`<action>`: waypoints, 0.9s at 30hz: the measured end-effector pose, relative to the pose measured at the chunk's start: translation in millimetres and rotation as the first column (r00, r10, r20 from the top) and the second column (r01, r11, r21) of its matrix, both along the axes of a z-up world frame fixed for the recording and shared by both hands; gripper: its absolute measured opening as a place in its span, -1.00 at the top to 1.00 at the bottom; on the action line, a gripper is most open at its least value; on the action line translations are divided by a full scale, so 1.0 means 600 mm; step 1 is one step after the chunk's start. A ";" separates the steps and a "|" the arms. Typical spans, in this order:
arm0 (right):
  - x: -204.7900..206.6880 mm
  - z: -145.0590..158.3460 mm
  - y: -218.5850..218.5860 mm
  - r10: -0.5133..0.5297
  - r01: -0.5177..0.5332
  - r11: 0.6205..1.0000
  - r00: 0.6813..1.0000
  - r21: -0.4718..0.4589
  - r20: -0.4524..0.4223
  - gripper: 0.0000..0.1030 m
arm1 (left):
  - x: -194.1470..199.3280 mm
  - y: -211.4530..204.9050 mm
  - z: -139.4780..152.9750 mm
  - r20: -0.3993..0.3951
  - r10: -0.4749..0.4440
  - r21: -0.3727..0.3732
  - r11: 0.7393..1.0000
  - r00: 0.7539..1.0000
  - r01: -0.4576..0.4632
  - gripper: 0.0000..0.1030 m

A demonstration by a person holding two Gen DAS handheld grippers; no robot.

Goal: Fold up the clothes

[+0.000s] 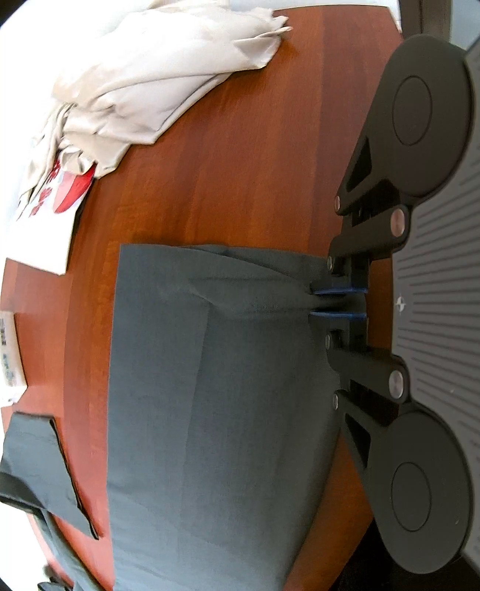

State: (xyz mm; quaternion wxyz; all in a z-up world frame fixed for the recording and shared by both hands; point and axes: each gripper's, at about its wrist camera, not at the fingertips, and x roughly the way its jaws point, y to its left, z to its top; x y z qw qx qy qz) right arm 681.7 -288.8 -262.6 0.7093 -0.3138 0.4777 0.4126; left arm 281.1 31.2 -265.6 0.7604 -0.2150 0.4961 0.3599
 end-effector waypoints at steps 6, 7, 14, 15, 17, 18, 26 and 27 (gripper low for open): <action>-0.012 0.002 -0.020 -0.009 0.009 1.000 1.000 -0.024 0.004 0.82 | -0.009 -0.012 0.000 0.004 0.000 -0.014 1.000 1.000 0.000 -0.88; -0.012 0.002 -0.023 -0.013 0.013 1.000 1.000 -0.026 0.003 0.82 | -0.009 -0.014 0.000 0.001 -0.003 -0.018 1.000 1.000 0.003 -0.88; -0.013 0.003 -0.044 -0.040 0.040 0.998 0.999 -0.047 0.001 0.81 | -0.015 -0.029 0.003 -0.004 -0.025 -0.039 0.999 1.000 0.024 -0.89; -0.014 0.003 -0.045 -0.042 0.042 0.998 0.999 -0.048 0.001 0.81 | -0.018 -0.027 0.006 0.001 -0.014 -0.042 0.999 1.000 0.014 -0.89; -0.015 0.007 -0.044 -0.035 0.035 0.998 0.999 -0.043 0.001 0.78 | -0.024 -0.020 0.015 0.013 0.000 -0.030 1.000 1.000 0.000 -0.89; -0.016 0.010 -0.043 -0.032 0.032 0.999 0.999 -0.036 0.002 0.76 | -0.026 -0.017 0.019 0.019 0.007 -0.023 1.000 1.000 -0.006 -0.89; -0.031 0.049 -0.002 -0.029 0.028 0.999 0.999 0.037 0.031 0.05 | -0.045 0.037 0.050 0.041 0.016 0.028 0.999 0.999 -0.017 -0.89; -0.037 0.052 0.007 -0.025 0.023 0.999 0.999 0.043 0.035 0.03 | -0.047 0.043 0.053 0.042 0.015 0.034 0.999 0.999 -0.016 -0.89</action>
